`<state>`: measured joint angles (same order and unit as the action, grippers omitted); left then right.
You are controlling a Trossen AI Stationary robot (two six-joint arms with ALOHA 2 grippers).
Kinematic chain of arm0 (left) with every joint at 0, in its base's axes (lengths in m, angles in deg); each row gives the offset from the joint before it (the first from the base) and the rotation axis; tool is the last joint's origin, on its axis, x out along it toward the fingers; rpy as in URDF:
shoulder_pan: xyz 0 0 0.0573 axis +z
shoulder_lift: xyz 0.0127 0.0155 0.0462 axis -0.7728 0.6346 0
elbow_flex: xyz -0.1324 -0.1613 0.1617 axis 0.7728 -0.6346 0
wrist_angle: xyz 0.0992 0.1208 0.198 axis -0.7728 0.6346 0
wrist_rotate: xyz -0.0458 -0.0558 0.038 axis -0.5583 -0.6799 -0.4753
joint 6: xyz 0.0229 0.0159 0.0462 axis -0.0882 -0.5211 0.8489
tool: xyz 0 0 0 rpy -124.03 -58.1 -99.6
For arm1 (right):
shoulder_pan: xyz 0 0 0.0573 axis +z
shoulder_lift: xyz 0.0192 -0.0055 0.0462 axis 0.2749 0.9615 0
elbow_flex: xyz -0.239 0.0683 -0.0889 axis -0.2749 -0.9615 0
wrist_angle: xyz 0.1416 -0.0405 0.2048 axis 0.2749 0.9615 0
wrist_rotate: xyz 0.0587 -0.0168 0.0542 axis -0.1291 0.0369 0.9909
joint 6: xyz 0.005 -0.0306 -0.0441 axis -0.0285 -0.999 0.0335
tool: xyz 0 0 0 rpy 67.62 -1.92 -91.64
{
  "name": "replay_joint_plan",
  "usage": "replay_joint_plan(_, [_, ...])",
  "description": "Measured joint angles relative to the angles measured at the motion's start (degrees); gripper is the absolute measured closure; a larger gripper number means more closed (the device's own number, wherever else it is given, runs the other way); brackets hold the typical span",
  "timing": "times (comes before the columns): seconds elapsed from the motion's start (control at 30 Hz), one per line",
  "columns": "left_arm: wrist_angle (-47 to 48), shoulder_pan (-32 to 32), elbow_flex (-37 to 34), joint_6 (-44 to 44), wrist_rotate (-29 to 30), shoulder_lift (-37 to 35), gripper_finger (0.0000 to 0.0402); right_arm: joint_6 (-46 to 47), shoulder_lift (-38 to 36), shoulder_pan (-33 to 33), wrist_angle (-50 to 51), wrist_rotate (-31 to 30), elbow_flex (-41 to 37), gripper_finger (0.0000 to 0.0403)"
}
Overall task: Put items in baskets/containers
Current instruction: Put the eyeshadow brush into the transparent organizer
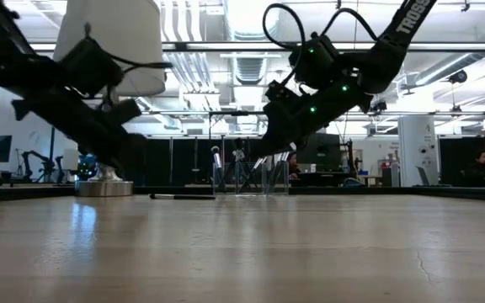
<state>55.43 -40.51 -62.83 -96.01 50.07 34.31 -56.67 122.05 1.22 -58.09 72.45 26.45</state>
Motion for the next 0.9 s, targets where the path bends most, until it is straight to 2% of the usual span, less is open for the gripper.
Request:
replay_joint_plan(0.3, [-0.52,4.49,4.47,1.70,1.91,11.27,0.0401,-0.05,-0.39,0.49,-1.25,-0.05,-1.04,0.0390])
replay_joint_plan(0.5, [-1.85,5.09,7.44,1.83,2.34,17.56,0.0401,-0.71,-0.56,1.15,-1.24,-0.02,-1.08,0.0390])
replay_joint_plan(0.73, [-3.02,4.54,10.04,3.57,-2.84,21.01,0.0401,-0.73,-0.74,1.77,-1.15,0.07,-1.12,0.0390])
replay_joint_plan(0.9, [-3.50,2.85,10.39,5.53,-6.16,20.66,0.0401,-0.81,-1.30,2.13,-0.81,0.10,-1.19,0.0390])
